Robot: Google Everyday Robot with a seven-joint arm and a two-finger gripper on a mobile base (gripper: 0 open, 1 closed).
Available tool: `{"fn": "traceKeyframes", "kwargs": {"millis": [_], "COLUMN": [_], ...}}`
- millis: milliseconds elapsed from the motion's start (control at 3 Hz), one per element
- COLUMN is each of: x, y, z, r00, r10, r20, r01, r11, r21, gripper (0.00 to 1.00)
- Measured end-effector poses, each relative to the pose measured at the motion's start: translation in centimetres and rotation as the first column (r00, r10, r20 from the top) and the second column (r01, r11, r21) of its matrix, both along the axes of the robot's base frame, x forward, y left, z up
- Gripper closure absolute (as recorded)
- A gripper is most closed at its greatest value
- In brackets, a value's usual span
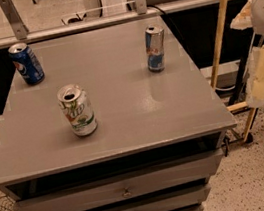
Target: Knock redbull can over
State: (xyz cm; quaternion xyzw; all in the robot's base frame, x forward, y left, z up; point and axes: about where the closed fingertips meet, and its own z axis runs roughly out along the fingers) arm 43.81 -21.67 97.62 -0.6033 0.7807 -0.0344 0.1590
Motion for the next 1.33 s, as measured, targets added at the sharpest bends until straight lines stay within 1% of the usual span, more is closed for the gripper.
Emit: {"fn": "traceKeyframes", "kwargs": {"millis": [333,667,1000,1333], "x": [0.0,3.9,9.7,10.3], "y": [0.0,0.2,1.7,1.9], "z": [0.0,0.6,0.7,0.8], "r00": [1.0000,0.9975,0.9877,0.9855], "r10": [0.000,-0.016,-0.057,-0.061], "r20": [0.000,0.069,0.146,0.159], "r01": [0.000,0.008,0.017,0.015], "r11": [1.000,0.994,0.963,0.961], "r21": [0.000,0.111,0.267,0.277], "gripper": [0.00,0.00,0.00,0.00]}}
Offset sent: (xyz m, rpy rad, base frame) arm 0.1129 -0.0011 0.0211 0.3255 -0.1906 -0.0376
